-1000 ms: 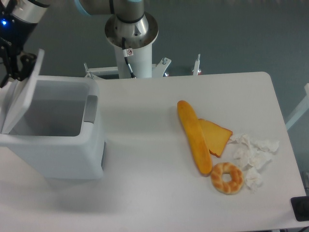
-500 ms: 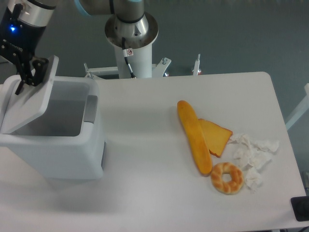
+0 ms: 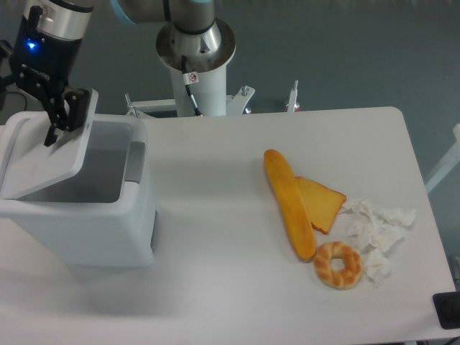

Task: Close the trash can
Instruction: 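Push the raised lid forward and down over the can opening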

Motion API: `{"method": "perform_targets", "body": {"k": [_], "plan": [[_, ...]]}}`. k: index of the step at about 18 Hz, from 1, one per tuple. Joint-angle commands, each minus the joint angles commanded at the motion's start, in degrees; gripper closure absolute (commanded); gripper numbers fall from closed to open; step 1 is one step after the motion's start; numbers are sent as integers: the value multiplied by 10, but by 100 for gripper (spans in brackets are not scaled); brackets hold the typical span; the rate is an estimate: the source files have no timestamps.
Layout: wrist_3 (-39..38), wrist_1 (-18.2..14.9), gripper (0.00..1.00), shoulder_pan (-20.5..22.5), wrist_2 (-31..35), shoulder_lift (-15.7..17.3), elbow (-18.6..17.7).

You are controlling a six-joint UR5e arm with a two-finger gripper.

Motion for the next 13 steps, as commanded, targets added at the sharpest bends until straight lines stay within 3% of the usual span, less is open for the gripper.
{"method": "perform_targets", "body": {"k": [13], "plan": [[40, -2, 0, 2, 41, -2, -4]]}}
